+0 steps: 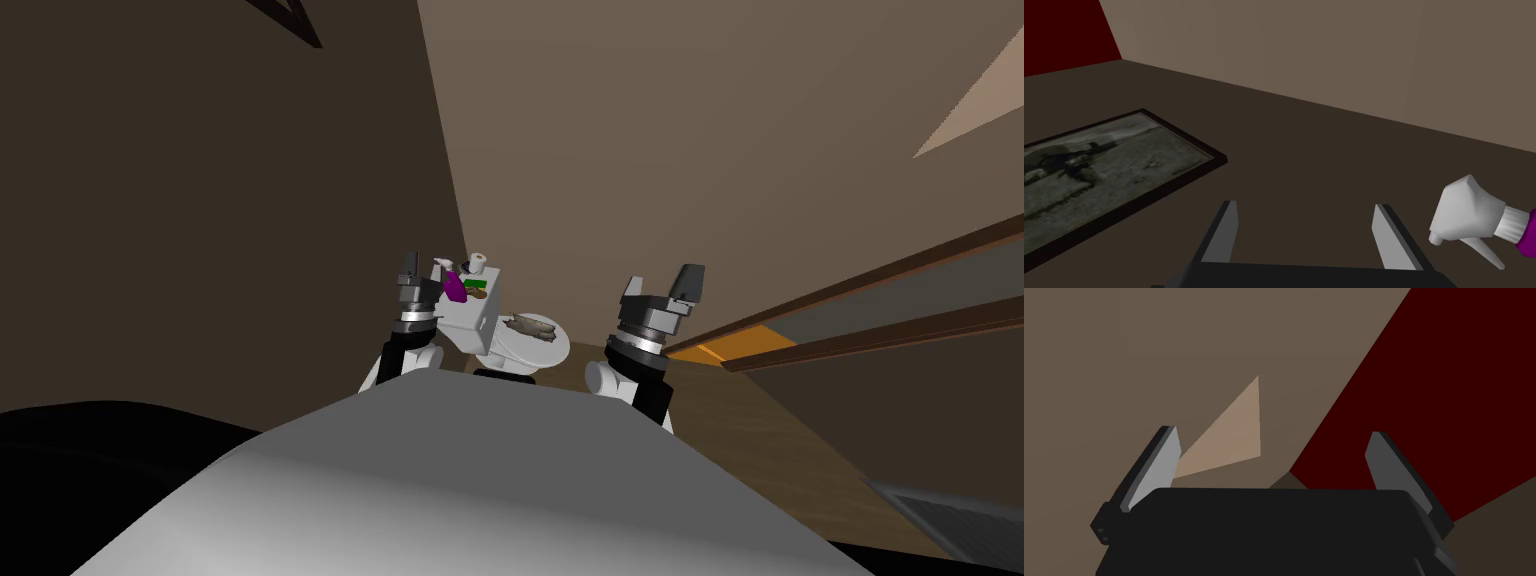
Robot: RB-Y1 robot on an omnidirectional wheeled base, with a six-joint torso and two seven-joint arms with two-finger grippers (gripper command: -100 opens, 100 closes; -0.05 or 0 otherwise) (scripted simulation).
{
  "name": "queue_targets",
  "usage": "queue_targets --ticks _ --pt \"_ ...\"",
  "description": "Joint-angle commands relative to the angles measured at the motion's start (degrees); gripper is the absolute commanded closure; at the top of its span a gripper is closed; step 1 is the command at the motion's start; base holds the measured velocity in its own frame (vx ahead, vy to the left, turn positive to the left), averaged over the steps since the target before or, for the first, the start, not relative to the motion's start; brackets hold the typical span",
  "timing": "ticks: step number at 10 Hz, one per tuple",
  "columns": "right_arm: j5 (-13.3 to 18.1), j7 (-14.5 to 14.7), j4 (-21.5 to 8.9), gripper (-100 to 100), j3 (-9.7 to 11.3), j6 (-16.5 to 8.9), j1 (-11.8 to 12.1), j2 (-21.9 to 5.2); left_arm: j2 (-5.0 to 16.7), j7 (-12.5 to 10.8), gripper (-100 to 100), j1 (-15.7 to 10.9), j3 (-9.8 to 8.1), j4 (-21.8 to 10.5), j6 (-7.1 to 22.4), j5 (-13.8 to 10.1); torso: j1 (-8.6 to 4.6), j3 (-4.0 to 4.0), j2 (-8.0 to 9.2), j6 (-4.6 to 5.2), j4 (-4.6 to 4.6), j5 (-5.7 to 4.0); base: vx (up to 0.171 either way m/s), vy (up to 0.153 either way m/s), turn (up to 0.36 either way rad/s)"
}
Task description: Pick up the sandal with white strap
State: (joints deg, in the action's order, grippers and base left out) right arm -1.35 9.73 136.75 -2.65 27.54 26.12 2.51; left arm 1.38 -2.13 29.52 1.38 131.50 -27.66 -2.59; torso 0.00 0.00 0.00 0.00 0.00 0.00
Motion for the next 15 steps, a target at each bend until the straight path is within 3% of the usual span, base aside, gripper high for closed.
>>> queue_targets --ticks 1,5,6,8,13,14,15 --pt "0.00 0.00 0.00 0 0.00 0.00 0.00 0.00 2.01 0.50 -100 -1.79 0.17 -1.21 1.53 -0.81 0.00 0.00 0.00 0.00 0.00 0.00 -0.070 0.002 -0.016" --pt "0.00 0.00 -0.01 0 0.01 -0.01 -0.03 0.00 6.34 2.01 -100 -7.51 0.81 -5.79 6.89 -3.49 0.01 0.47 0.82 0.01 0.18 0.01 -0.196 0.003 -0.024" --pt "0.00 0.00 -0.01 0 0.01 -0.01 -0.02 0.00 6.34 2.01 -100 -8.12 0.81 -5.79 7.20 -3.49 -0.01 0.45 0.76 0.01 0.18 0.00 -0.115 0.007 -0.010" --pt "0.00 0.00 -0.01 0 0.00 0.00 -0.02 0.00 8.83 2.93 -100 -11.68 1.30 -9.08 10.94 -5.30 0.07 0.28 0.48 0.00 0.11 0.02 -0.146 0.008 -0.027" --pt "0.00 0.00 -0.01 0 0.00 0.00 -0.02 0.00 11.50 3.85 -100 -17.82 1.90 -13.48 16.54 -7.30 -0.04 0.28 0.48 0.01 0.11 -0.01 -0.119 -0.004 -0.020" --pt "0.00 0.00 -0.01 0 0.00 0.00 -0.01 0.00 12.86 4.28 -100 -20.31 2.24 -15.84 18.72 -8.34 -0.01 0.26 0.43 0.00 0.11 0.00 -0.127 0.013 -0.032" --pt "0.00 0.00 -0.01 0 0.00 0.00 -0.01 0.00 12.86 4.28 -100 -20.63 2.24 -15.84 19.39 -8.34 0.05 0.27 0.45 0.01 0.10 0.01 -0.106 0.000 -0.027"
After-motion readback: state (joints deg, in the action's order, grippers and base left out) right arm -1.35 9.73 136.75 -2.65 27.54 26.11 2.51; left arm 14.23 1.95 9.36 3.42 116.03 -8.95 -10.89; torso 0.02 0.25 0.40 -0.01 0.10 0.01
